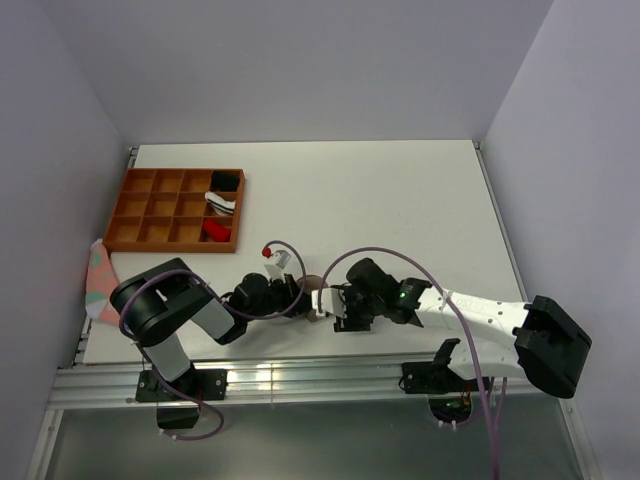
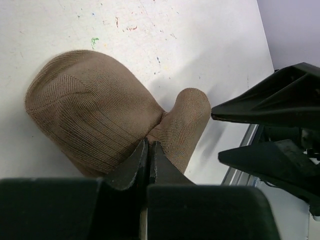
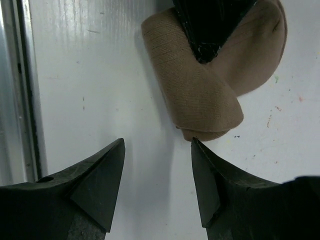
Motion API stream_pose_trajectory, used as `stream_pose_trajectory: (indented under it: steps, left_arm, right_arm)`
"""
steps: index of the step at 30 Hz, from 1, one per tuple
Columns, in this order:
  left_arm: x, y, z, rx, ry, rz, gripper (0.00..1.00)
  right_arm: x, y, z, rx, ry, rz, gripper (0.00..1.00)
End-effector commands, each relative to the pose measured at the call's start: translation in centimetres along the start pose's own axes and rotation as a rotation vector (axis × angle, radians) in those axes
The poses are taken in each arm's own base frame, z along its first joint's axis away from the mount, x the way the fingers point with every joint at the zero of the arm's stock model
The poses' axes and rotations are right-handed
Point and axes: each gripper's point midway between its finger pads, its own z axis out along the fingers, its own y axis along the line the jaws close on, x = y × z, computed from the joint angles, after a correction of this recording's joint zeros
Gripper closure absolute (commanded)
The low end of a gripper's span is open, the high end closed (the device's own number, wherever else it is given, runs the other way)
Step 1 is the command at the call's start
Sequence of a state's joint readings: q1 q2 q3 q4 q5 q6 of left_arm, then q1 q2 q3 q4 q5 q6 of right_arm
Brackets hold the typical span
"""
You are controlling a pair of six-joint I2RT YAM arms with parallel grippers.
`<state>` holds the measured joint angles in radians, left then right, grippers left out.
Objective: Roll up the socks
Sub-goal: Roll the sock at the center of the board.
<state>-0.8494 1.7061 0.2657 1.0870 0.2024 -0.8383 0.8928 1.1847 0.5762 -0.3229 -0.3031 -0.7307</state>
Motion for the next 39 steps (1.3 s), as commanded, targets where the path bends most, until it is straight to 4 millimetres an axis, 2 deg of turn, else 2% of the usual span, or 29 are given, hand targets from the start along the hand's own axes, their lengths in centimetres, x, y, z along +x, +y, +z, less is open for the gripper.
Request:
stream_pose_trajectory:
  steps: [1,8,20,25,39]
  left_arm:
    - [6.3,4.8,-2.2,-0.162,0.218,-0.055,1.0]
    - [6.7,4.9,-2.5,-0.158,0.216,-0.072,1.0]
    - [6.8,5.1,-2.6,-0.171,0.234,-0.069,1.0]
    - [6.5,5.1,-2.9,-0.176,0.23,-0.061,1.0]
    - [6.3,4.3,-2.8,-0.153,0.241,-0.057,1.0]
  right_arm:
    - [-2.4,-2.8,-0.3,0.168,-0.082,-0.094,0.37]
    - [-3.1,-3.0,0.2,0.204,-0.095,-0.152,0.36]
    - [-4.1,-1.6,1.3,0.153,-0.071,-0.219,0.37]
    - [-3.9,-1.2,2.2,0.124,-0.048,-0.22,0.37]
    - [-4.5,-2.2,3.5,0.132,-0.026,-0.233,0.38]
